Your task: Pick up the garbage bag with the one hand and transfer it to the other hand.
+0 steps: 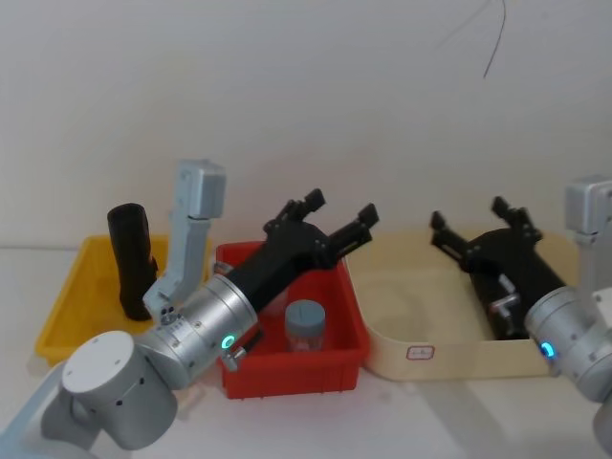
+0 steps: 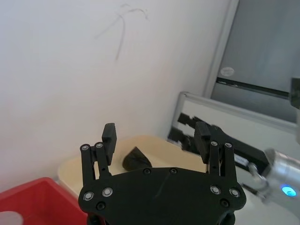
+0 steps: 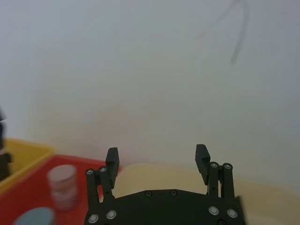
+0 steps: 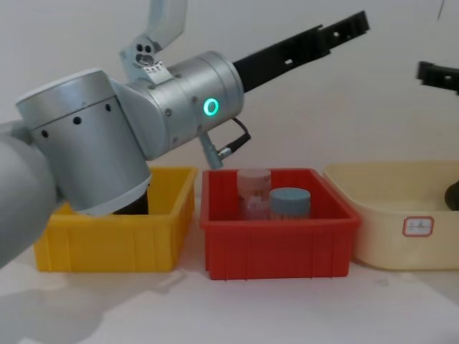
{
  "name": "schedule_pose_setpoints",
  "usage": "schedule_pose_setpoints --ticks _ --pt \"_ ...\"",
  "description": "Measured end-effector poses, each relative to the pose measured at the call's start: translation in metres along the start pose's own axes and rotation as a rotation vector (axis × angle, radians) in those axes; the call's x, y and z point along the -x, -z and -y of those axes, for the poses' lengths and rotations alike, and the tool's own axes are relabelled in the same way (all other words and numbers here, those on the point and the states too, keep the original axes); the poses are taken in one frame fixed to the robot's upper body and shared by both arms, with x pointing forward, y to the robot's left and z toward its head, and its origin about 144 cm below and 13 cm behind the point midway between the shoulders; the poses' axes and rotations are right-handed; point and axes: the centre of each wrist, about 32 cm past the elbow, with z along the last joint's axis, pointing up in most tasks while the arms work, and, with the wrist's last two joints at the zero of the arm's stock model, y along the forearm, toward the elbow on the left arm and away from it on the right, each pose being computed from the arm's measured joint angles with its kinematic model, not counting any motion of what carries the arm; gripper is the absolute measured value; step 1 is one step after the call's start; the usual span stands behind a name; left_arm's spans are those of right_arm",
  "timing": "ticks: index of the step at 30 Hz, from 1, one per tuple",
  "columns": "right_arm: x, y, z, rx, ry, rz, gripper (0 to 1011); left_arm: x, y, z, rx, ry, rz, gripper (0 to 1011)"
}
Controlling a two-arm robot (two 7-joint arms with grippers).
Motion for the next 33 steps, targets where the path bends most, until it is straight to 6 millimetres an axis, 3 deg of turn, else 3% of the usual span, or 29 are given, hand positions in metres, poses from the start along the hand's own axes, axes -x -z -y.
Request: schedule_pose_setpoints --ticks 16,33 --pt "0.058 0.01 0.002 0.041 -0.212 -0.078 1001 -0.006 -0.007 -0.012 0.043 -0.083 0.023 1001" --pt "0.089 0.022 0.001 0.103 -0.347 -0.092 1001 -0.008 -0.011 -0.015 0.049 -0.113 0.033 1001"
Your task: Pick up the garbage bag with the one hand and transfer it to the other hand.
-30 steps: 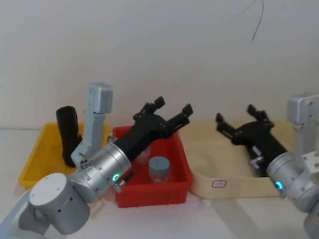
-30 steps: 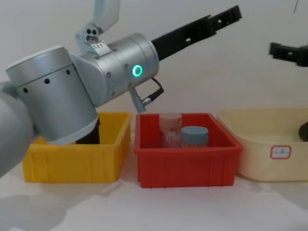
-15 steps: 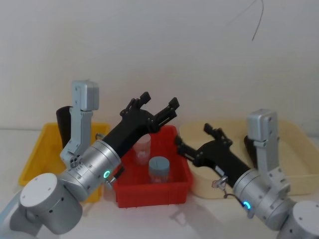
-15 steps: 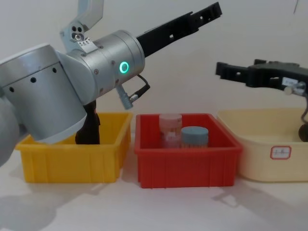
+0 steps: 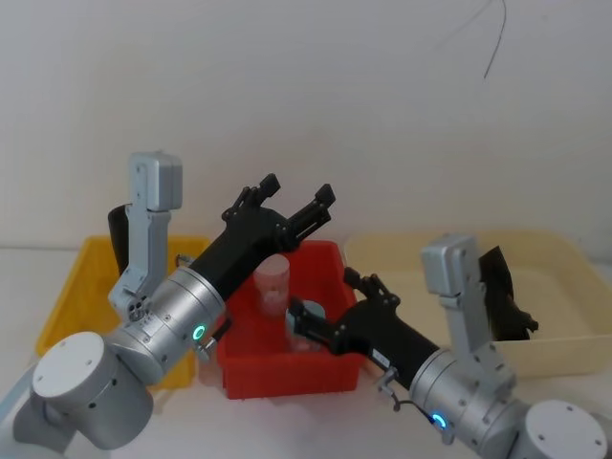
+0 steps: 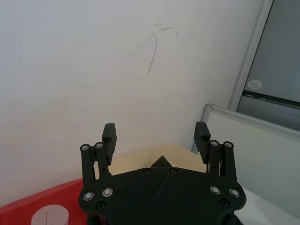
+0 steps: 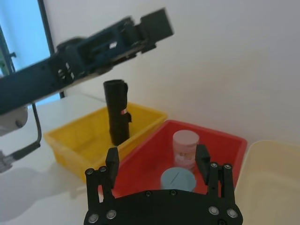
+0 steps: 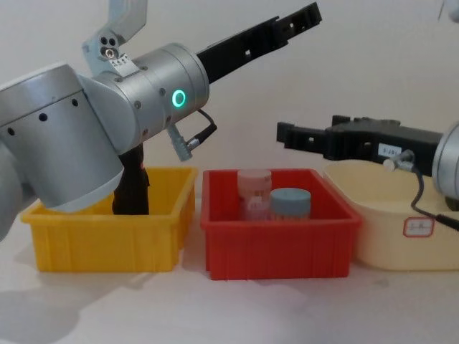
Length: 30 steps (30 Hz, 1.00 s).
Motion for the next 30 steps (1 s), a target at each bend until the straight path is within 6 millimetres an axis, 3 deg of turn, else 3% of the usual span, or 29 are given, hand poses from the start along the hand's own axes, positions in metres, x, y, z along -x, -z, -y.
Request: schedule_pose_setpoints --ticks 14,30 --pt "-0.005 0.016 -0.007 0.074 -0.053 0.019 1001 -0.001 -0.001 -0.001 0.001 -0.007 0.002 1001" --pt "-0.029 0.03 -0.021 0.119 -0.079 -0.048 1002 -0.001 -0.001 -0.001 0.002 -0.01 0.004 1001"
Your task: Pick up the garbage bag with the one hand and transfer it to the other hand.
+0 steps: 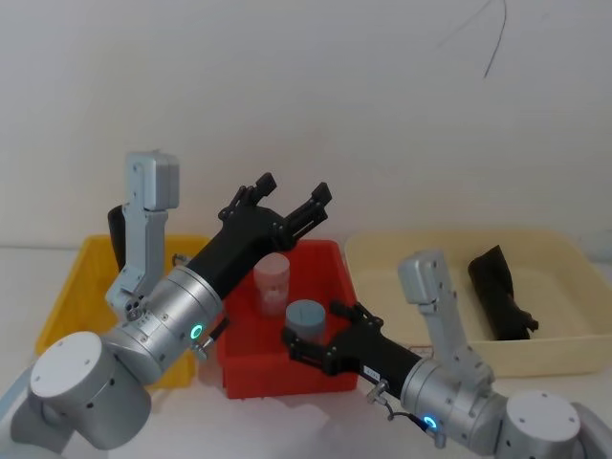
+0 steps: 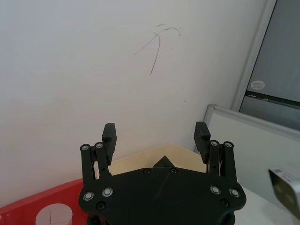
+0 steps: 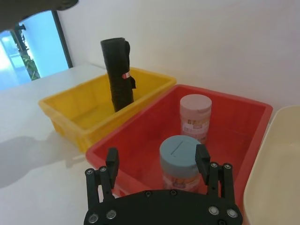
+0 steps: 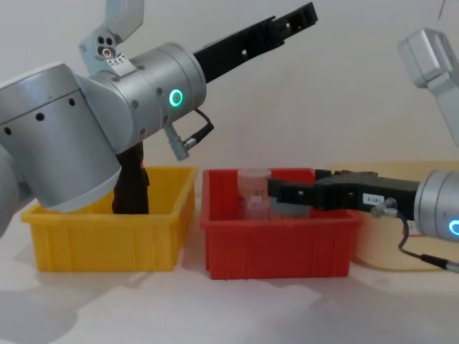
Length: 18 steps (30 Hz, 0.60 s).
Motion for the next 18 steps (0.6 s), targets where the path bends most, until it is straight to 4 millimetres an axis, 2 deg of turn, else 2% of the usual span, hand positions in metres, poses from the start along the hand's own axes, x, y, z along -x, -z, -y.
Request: schedule_pose_setpoints --ticks 18 --pt "-0.016 0.0 -0.021 0.032 -0.015 -0.036 1001 0.0 0.0 0.0 0.0 0.0 0.0 1001"
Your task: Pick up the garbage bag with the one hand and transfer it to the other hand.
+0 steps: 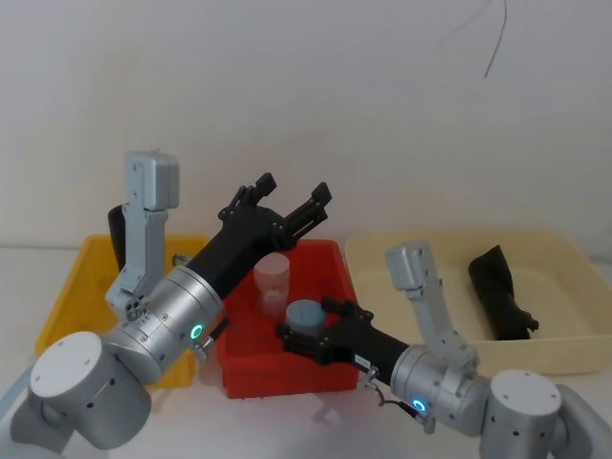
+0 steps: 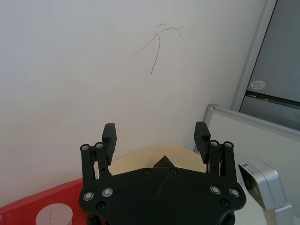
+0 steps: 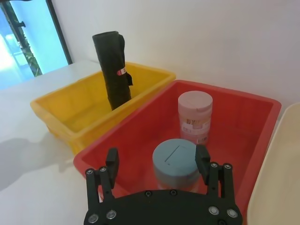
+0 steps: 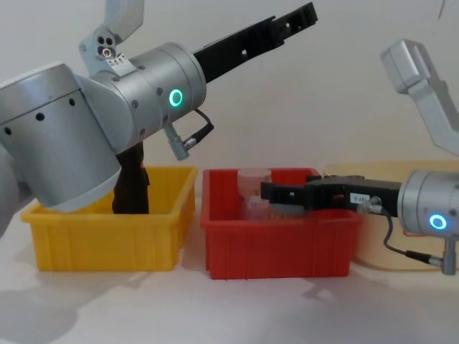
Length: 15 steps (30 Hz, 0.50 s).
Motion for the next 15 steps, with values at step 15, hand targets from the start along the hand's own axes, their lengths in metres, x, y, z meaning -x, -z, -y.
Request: schedule_pose_setpoints --ticks 15 --pt "-0.0067 0.0002 -0.0086 0.014 0.0 -0.007 1001 0.0 0.0 0.0 0.0 0.0 0.0 1001"
